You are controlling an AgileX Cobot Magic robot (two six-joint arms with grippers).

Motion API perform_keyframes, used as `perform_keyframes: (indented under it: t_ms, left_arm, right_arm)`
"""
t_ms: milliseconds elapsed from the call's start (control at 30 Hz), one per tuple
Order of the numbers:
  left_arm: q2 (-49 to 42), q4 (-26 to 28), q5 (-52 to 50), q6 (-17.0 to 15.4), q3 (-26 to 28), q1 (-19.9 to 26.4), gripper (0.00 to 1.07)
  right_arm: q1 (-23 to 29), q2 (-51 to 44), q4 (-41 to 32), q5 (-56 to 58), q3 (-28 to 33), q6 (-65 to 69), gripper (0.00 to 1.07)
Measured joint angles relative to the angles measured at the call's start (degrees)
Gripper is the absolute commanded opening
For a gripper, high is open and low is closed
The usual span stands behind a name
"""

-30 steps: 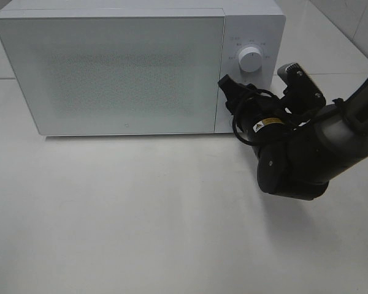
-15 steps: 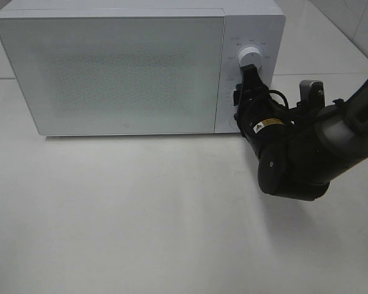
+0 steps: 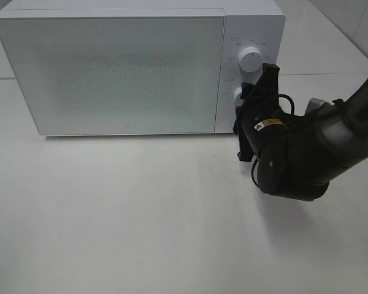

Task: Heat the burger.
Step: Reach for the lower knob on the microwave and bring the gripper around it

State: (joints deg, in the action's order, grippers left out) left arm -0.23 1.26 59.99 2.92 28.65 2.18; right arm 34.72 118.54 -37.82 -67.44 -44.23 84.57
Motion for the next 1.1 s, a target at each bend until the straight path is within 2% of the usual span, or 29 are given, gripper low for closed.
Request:
perform_keyframes:
  t_ms: [433,600,667,700,767,800,867,967,1000,1067,1100]
  left_arm:
    - [0.00,0.00,0.00,0.00,0.00,0.00,0.98]
    - [0.00,0.00,0.00,0.00,0.00,0.00,0.98]
    - [0.00,0.00,0.00,0.00,0.00,0.00,0.98]
    - [0.00,0.00,0.00,0.00,0.00,0.00,0.98]
    - [0.00,0.00,0.00,0.00,0.00,0.00,0.98]
    - [0.00,0.00,0.00,0.00,0.00,0.00,0.98]
    - [0.00,0.00,0.00,0.00,0.00,0.00,0.98]
    - [0.00,0.00,0.00,0.00,0.00,0.00,0.98]
    - [0.00,0.00,0.00,0.00,0.00,0.00,0.98]
    - [0.00,0.00,0.00,0.00,0.00,0.00,0.98]
    - [0.00,0.00,0.00,0.00,0.00,0.00,0.98]
  right_arm:
    - [0.00,0.00,-0.29,0.00,0.00,3.95,0.11]
    - [0.00,0.00,-0.29,0.00,0.00,3.50,0.17]
    - [0.00,0.00,-0.29,0.00,0.00,3.27,0.24]
    - [0.00,0.00,-0.29,0.00,0.00,3.27,0.24]
    - [0.00,-0.11,0.23,-0.06,0.40,2.23,0.35]
    - [0.00,-0.11,0.23,-0.06,0.40,2.23,0.35]
    - [-0.11,-0.74,0.92,0.00,1.26,1.49,0.49]
    - [-0.11,-0.92,1.09,-0.06,1.83,1.26,0.54]
    - [-0.11,-1.66,1.38,-0.69,2.81,0.46,0.63]
    - [-0.11,-2.01,1.72,-1.20,3.21,0.40,0.67]
    - [-0.11,-2.64,2.01,-1.55,4.01,-0.11,0.73]
